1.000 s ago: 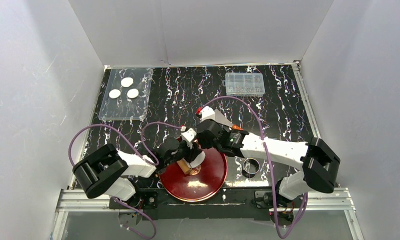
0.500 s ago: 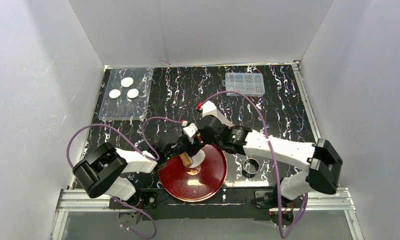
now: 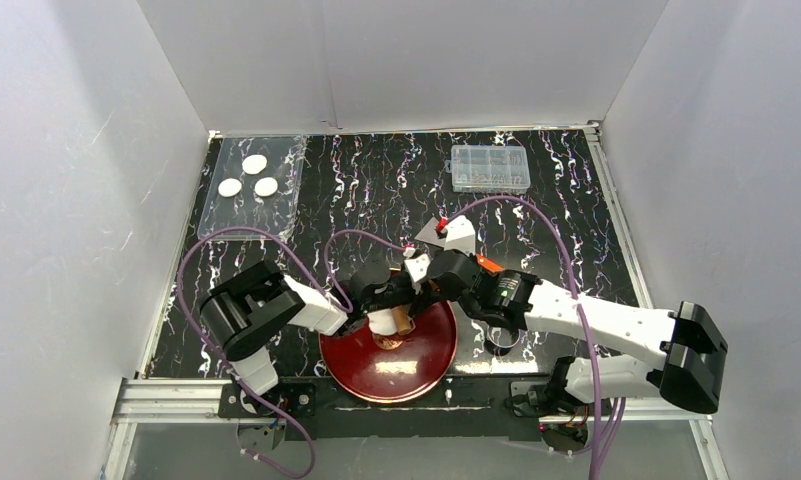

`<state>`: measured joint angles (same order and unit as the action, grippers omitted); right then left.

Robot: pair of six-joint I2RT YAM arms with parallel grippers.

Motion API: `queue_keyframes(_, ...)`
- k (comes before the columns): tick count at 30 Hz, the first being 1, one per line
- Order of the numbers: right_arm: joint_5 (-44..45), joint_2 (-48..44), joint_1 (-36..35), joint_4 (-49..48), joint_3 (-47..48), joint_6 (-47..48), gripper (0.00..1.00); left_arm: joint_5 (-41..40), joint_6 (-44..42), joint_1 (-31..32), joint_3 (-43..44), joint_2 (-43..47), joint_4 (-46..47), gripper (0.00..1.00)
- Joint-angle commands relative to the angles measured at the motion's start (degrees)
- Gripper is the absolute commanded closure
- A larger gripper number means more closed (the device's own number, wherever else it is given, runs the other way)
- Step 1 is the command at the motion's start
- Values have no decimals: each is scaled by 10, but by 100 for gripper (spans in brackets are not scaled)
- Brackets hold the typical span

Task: Roll out the dumpling wrappers from the dough
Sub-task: Flatten out the dough on the work surface.

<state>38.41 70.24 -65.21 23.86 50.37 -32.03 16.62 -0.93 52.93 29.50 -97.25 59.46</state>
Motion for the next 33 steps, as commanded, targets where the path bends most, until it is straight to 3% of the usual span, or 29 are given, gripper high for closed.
queue_keyframes(1,-142,13,-69,-38,-16,42,99,-37,-27,40,60,-44,-65,100)
queue_keyframes(9,-128,-51,-74,-15,-48,2,99,-42,-12,65,63,-67,-66,100)
queue_keyframes(16,-113,-52,-82,-1,-47,-10,99,-55,-14,68,47,-66,-79,100)
queue_keyframes(24,-96,-37,-83,24,34,46,99,-46,-68,67,82,-40,-48,100)
queue_keyframes(33,-93,-63,-83,14,28,39,99,-29,-54,67,115,-51,-49,100)
